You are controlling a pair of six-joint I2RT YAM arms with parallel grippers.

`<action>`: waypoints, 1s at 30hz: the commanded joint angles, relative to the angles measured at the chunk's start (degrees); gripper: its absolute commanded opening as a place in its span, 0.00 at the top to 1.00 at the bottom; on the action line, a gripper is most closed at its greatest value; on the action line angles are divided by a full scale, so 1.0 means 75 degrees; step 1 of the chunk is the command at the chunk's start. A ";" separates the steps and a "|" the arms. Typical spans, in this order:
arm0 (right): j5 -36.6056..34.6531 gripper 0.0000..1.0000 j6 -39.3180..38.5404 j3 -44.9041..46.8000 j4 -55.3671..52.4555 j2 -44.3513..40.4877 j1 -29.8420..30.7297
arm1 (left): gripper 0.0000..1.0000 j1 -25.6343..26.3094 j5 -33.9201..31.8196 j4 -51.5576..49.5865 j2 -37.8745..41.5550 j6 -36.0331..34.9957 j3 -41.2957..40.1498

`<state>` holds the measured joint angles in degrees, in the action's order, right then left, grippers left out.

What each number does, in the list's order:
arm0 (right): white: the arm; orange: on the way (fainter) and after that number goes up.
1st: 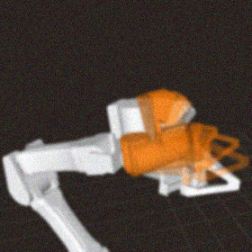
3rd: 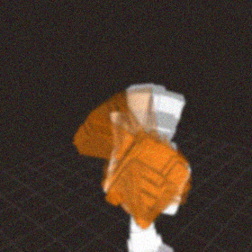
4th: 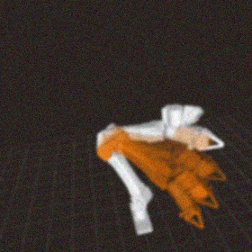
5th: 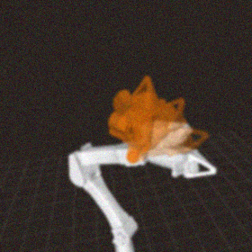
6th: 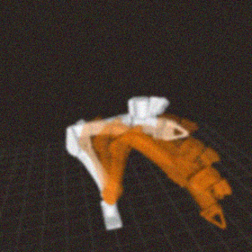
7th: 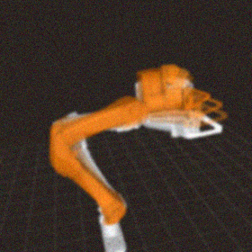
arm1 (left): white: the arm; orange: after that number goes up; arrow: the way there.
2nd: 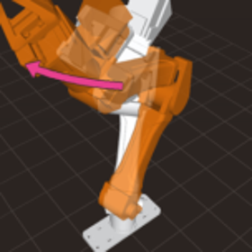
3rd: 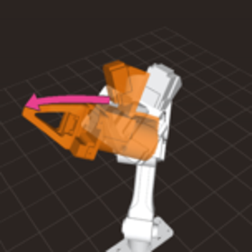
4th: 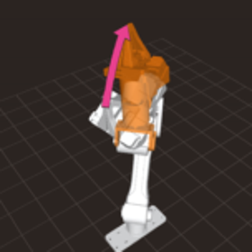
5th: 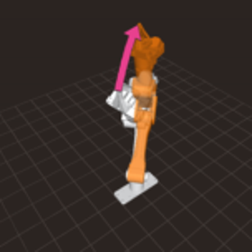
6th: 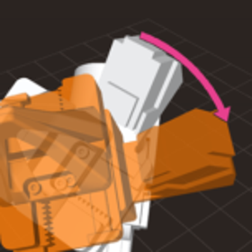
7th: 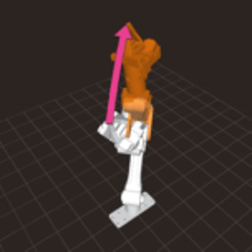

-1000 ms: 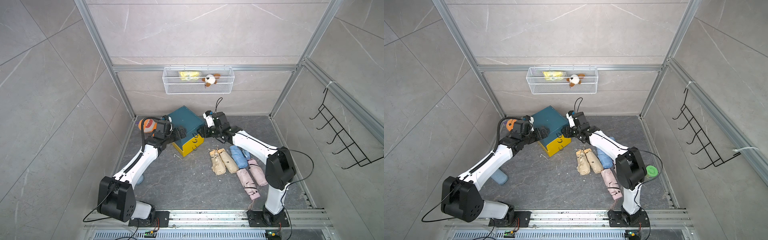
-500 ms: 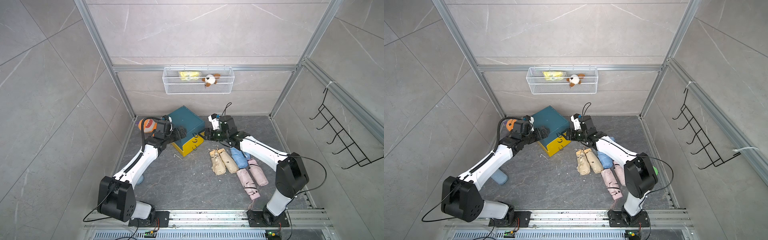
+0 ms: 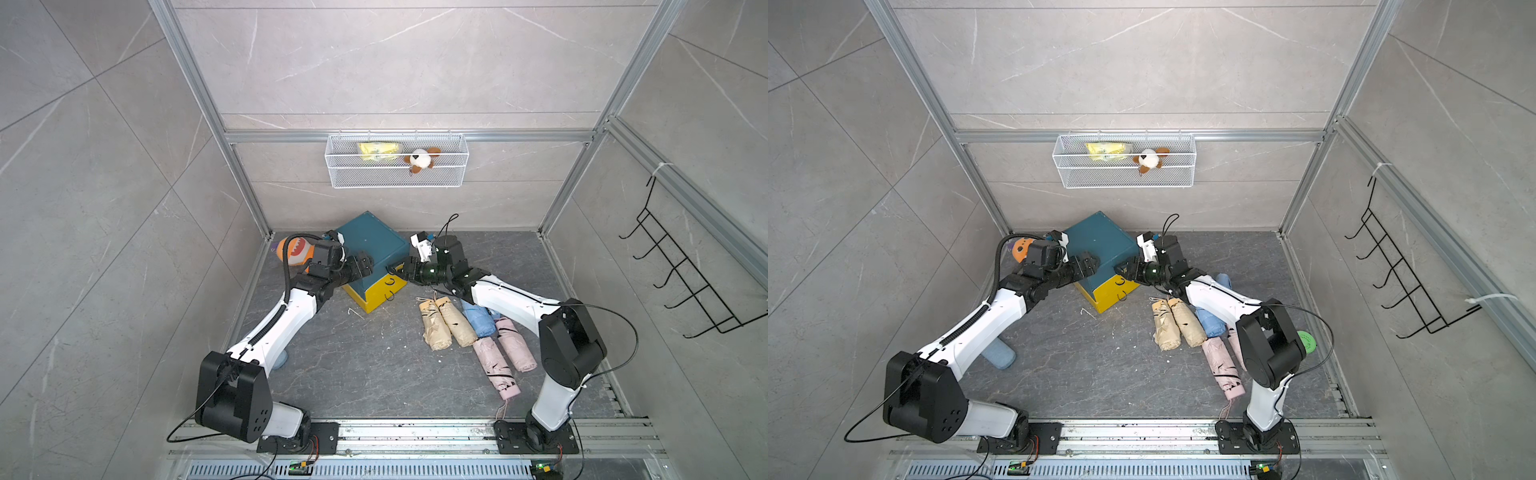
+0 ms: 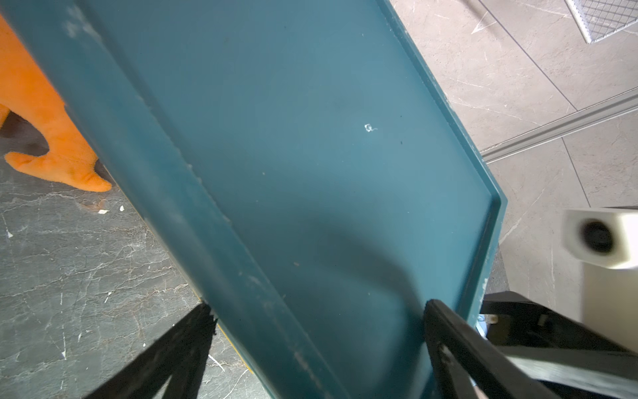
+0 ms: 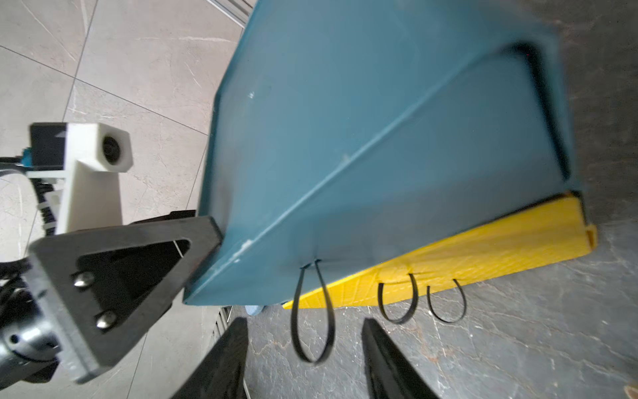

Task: Place the umbrella in the drawer by color
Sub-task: Open the drawer in the storage box.

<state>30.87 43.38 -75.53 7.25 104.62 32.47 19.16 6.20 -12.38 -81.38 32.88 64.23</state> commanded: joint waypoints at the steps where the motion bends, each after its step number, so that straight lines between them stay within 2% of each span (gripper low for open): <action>1: 0.0172 0.45 0.0278 -0.0046 0.0378 0.0212 0.0064 | 0.04 0.0079 0.0004 -0.0376 -0.0210 -0.0131 -0.0146; 10: 0.0290 0.47 0.0521 -0.0182 0.0708 0.0499 0.0066 | 0.04 0.0082 -0.0018 -0.0376 -0.0223 -0.0159 -0.0170; 13: 0.0298 0.52 0.0531 -0.0300 0.0699 0.0610 0.0065 | 0.04 0.0082 -0.0032 -0.0388 -0.0211 -0.0160 -0.0182; 17: 0.0286 0.64 0.0521 -0.0377 0.0721 0.0677 0.0065 | 0.04 0.0072 -0.0069 -0.0388 -0.0211 -0.0155 -0.0207; 25: 0.0186 0.68 0.0329 -0.0471 0.0482 0.0560 0.0066 | 0.04 0.0078 -0.0088 -0.0388 -0.0214 -0.0164 -0.0252; 30: 0.0167 0.77 0.0224 -0.0524 0.0329 0.0519 0.0066 | 0.04 0.0075 -0.0110 -0.0376 -0.0213 -0.0147 -0.0276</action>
<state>32.56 46.33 -77.71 10.85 108.55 32.67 19.25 6.13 -11.73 -81.47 33.04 63.92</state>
